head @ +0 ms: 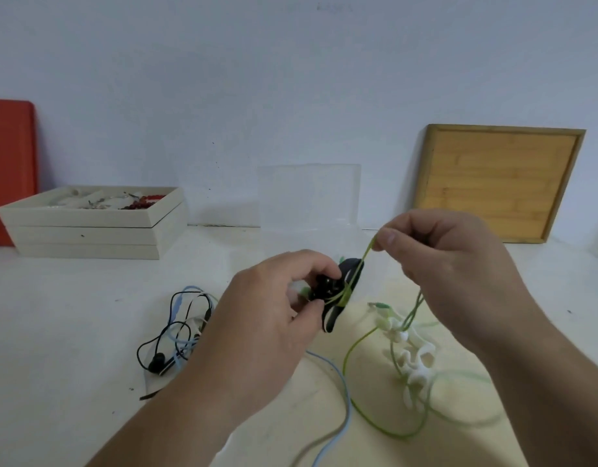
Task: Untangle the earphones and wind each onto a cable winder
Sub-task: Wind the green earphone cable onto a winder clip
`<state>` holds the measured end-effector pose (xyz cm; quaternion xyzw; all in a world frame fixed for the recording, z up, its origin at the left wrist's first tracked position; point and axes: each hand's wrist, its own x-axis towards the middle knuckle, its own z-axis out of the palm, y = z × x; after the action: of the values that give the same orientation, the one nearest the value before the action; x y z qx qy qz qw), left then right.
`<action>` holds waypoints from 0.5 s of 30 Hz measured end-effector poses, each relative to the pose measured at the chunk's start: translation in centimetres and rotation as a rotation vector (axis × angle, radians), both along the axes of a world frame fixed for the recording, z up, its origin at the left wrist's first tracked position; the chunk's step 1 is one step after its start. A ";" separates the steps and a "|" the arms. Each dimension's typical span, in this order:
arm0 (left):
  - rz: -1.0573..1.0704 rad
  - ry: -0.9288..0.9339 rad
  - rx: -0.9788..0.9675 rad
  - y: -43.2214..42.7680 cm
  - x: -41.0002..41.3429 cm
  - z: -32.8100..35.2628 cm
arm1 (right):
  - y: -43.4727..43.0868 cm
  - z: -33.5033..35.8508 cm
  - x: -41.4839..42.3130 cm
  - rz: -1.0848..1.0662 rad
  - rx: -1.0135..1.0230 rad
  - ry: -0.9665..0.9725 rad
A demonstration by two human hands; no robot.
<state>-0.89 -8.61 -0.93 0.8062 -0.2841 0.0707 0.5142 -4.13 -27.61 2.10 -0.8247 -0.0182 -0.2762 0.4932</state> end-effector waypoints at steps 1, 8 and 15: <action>-0.042 0.036 -0.039 0.0 -0.1 0.1 | 0.0 -0.2 0.2 -0.024 0.020 -0.004; -0.193 0.212 -0.281 -0.6 -0.3 0.5 | -0.3 -1.3 1.1 -0.069 0.159 0.079; -0.124 0.221 -0.508 -0.4 0.0 0.5 | 1.3 -1.9 0.7 0.247 -0.113 0.481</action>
<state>-0.88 -9.03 -0.43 0.6354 -0.2482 0.0198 0.7310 -3.44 -26.29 0.23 -0.8844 -0.0162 -0.0086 0.4663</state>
